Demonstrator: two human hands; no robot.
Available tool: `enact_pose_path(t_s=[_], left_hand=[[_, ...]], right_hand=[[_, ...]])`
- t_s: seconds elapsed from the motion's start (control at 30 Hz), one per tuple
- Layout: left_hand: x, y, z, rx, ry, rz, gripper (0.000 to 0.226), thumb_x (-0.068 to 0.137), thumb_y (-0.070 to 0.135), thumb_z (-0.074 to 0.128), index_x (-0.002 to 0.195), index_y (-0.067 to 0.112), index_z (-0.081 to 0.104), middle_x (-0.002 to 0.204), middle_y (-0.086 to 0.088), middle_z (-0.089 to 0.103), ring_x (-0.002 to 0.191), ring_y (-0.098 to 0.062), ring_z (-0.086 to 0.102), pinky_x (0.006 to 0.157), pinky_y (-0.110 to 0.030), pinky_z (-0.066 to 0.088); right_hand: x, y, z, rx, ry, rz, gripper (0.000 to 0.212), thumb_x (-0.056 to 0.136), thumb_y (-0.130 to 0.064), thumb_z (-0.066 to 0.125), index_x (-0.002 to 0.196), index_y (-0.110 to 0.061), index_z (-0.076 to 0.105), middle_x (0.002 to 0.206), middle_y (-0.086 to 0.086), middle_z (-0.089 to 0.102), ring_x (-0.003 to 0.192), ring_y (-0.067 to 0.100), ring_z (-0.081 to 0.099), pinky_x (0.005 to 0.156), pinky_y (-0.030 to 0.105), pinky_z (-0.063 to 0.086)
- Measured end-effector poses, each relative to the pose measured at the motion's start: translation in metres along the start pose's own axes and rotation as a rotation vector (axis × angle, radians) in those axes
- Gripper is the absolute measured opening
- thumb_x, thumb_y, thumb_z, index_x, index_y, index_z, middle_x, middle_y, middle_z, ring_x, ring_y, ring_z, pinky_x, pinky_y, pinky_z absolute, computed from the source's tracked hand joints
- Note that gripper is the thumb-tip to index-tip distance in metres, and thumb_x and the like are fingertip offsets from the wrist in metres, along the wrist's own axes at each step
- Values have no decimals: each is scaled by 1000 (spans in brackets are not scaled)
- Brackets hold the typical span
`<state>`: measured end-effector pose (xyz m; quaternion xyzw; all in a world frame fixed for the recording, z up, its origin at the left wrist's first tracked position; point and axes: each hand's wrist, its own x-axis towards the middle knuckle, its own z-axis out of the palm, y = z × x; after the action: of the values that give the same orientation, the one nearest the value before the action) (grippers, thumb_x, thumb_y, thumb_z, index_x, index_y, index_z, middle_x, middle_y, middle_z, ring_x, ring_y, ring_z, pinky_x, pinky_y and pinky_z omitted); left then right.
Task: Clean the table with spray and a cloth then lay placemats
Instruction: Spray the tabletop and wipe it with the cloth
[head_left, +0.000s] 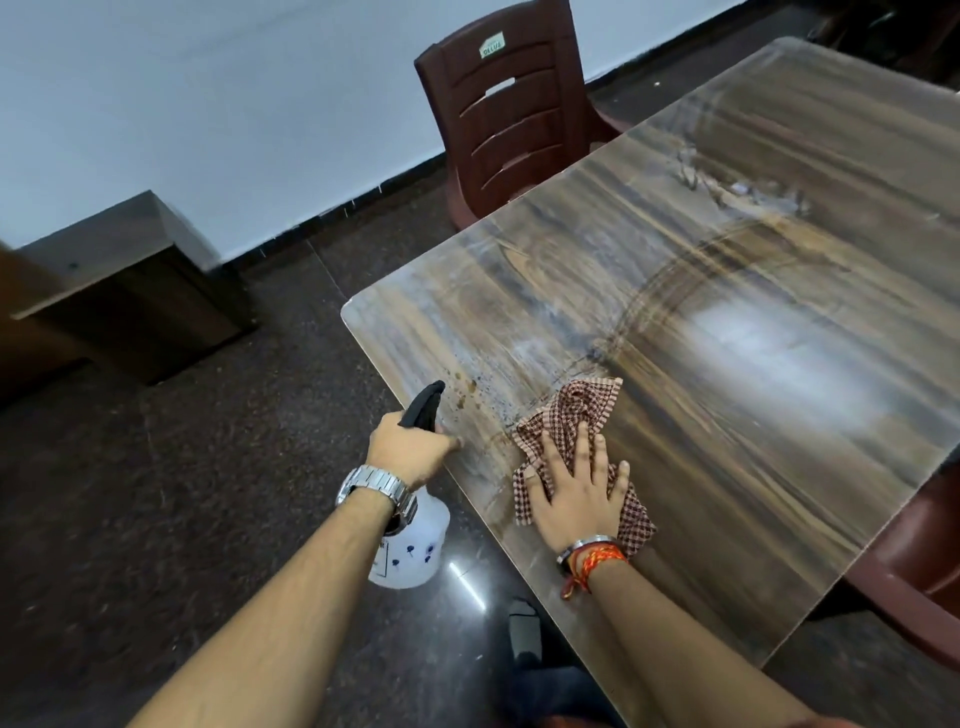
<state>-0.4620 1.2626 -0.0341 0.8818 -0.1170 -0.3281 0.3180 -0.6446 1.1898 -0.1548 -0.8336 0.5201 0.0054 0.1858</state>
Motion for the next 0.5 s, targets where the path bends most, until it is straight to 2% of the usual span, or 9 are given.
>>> enact_pose_path(t_s=[0.03,0.1,0.13,0.17,0.23,0.27,0.37,0.43,0.5], left_hand=[[3,2,-4,17,-8,-1,20,66,17,80,83,15,70,65,-3,60,54,-19,53,48,-22,41],[13,7,-11,36,-19,21,43,58,19,73,101,20,71,67,-2,58,50,-18,49,43,-20,38],[18,9,-15,48,-27,32,49,56,21,71,104,20,70,69,-2,60,49,-17,50,42,-19,37],[23,10,-19,51,-30,35,43,57,21,72,100,18,70,70,-2,61,50,-16,51,41,-17,36],[34,13,-29,52,-27,34,18,64,20,78,76,15,65,67,-2,60,52,-15,51,42,-17,34],[41,14,-34,54,-38,42,18,67,20,80,69,15,62,64,-1,59,53,-16,52,44,-19,35],[65,10,-46,83,-86,73,22,63,27,83,75,15,69,70,-3,68,60,-18,60,49,-21,41],[82,7,-58,83,-108,85,20,63,26,82,74,14,70,70,-3,69,61,-18,62,51,-21,43],[101,2,-75,77,-139,104,19,68,21,82,66,13,64,61,0,62,57,-19,56,50,-21,41]], right_hand=[[3,-5,1,20,17,21,55,92,-65,22,145,-49,20,161,-5,-2,147,21,-2,115,53,-8],[10,-14,2,56,38,75,56,91,-65,20,144,-47,28,161,-4,2,148,22,1,116,54,-5],[12,-18,3,69,48,107,56,91,-65,20,143,-47,30,161,-5,3,148,22,2,116,54,-4],[13,-22,4,77,65,138,56,90,-65,19,142,-46,33,161,-5,4,148,22,3,116,54,-4],[16,-30,7,88,96,208,56,90,-65,19,141,-47,34,161,-6,4,148,23,3,116,55,-3],[19,-36,9,92,102,247,56,91,-65,19,142,-47,31,161,-6,3,148,23,3,116,56,-3],[30,-61,15,91,146,358,55,92,-63,22,145,-49,21,161,-4,2,147,27,4,114,58,-2],[39,-87,21,95,181,433,53,94,-60,25,145,-49,23,161,-2,3,146,29,6,114,59,-1],[51,-121,28,109,211,480,51,94,-56,28,145,-46,28,161,0,4,146,30,7,113,59,0]])
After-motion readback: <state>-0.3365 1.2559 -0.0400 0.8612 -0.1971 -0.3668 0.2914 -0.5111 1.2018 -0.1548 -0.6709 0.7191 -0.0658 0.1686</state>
